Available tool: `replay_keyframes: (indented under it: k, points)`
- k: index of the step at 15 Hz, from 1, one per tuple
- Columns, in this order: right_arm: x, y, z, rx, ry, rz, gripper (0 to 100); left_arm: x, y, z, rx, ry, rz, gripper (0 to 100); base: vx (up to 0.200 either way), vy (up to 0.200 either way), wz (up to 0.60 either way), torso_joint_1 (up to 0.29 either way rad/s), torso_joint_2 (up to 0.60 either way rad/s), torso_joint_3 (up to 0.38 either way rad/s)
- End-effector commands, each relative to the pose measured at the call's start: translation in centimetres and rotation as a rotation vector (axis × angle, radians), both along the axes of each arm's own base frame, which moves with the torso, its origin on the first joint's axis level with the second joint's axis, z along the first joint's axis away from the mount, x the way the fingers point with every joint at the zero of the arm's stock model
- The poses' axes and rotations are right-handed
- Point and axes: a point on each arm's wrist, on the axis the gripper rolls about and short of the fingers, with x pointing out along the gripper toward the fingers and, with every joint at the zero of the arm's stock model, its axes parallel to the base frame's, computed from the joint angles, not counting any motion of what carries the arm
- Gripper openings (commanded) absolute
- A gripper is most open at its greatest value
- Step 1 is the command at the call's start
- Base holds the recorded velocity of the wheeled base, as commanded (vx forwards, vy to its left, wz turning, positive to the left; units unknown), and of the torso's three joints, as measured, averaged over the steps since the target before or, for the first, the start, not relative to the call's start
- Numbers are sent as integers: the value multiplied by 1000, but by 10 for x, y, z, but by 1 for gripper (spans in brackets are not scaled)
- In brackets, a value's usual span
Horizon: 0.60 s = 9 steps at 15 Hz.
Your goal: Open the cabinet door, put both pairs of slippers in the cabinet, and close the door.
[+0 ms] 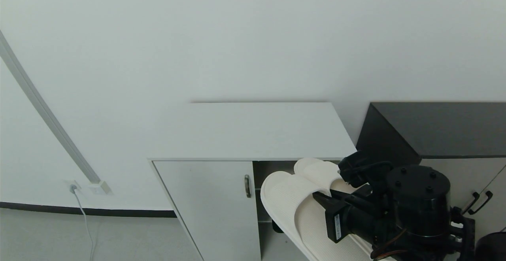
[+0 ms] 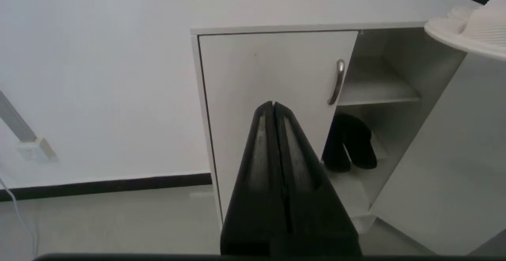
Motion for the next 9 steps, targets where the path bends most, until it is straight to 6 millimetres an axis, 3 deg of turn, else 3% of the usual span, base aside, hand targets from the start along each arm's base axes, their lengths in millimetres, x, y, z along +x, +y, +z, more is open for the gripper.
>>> replay_keyframes:
  k: [1, 9]
  points:
    - [0, 0, -2, -4, 4, 0, 0, 0, 0, 0, 0, 1, 0, 0, 0, 0, 0, -178, 373, 212]
    - [0, 1, -2, -6, 7, 6, 0, 0, 0, 0, 1, 1, -1, 0, 0, 0, 0, -209, 491, 284]
